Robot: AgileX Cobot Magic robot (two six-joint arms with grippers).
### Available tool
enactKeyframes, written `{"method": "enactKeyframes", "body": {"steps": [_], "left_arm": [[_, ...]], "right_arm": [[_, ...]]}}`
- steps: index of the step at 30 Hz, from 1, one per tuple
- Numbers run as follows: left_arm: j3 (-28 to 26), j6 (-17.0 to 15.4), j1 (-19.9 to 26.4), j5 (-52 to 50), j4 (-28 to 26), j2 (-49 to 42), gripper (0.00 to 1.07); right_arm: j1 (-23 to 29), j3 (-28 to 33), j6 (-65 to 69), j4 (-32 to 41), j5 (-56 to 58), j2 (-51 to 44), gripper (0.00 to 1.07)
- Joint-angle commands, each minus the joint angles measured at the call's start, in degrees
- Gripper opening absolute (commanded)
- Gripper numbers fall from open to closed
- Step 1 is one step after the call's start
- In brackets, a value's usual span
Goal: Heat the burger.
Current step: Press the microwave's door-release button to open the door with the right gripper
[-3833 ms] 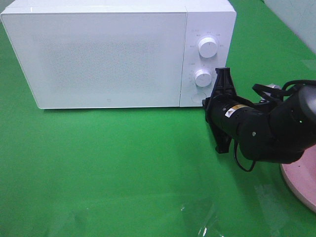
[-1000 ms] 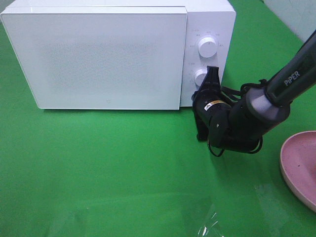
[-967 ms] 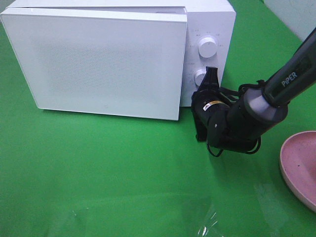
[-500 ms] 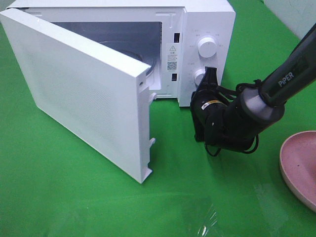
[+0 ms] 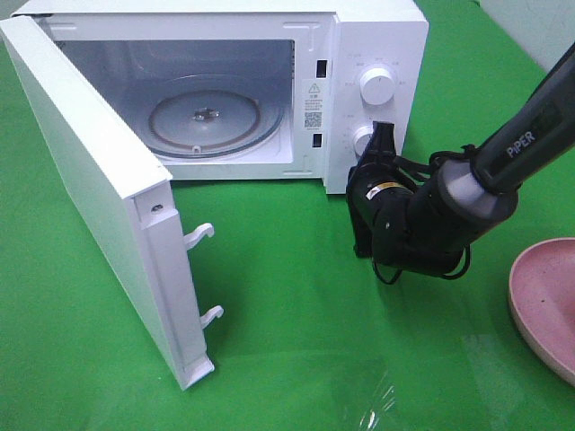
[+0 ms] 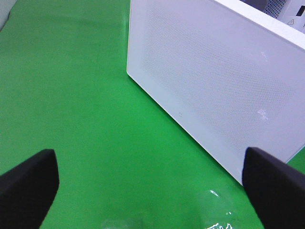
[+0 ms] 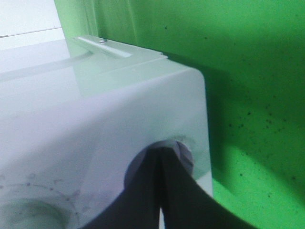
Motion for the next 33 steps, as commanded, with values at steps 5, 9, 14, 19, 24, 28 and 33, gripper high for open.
{"method": "enactKeyframes", "body": {"steps": [5,9,14,19,24,28,33], "left_arm": [[0.17,-0.06,0.17,-0.46,-0.4,-0.06,0.97],[0.17,-0.06,0.17,-0.46,-0.4,-0.06,0.97],[0.17,-0.06,0.17,-0.46,-0.4,-0.06,0.97],[0.17,-0.06,0.17,-0.46,-0.4,-0.06,0.97],[0.17,-0.06,0.17,-0.46,-0.4,-0.06,0.97],[0.17,-0.06,0.17,-0.46,-0.4,-0.06,0.97],[0.17,-0.06,0.17,-0.46,-0.4,-0.06,0.97]], "right_arm": [[-2.64,-4.7,0.63,-7.85,-12.09,-1.55,0.0],[-2.64,-2.81,0.86,-8.02,-10.43,-2.81,0.0],[-1.95,0.23,2.01,-9.85,-5.27,-5.21,0.0],[-1.09,2.01,2.69,-11.4,-3.55,-6.42,0.0],[-1.09,4.58,2.64,-13.12,0.92,-9.57,0.0],[-1.09,5.84,2.06,-13.87,3.27,-11.46,0.0],[-1.09,7.62,1.78,-16.56,10.08,-14.04,0.0]]}}
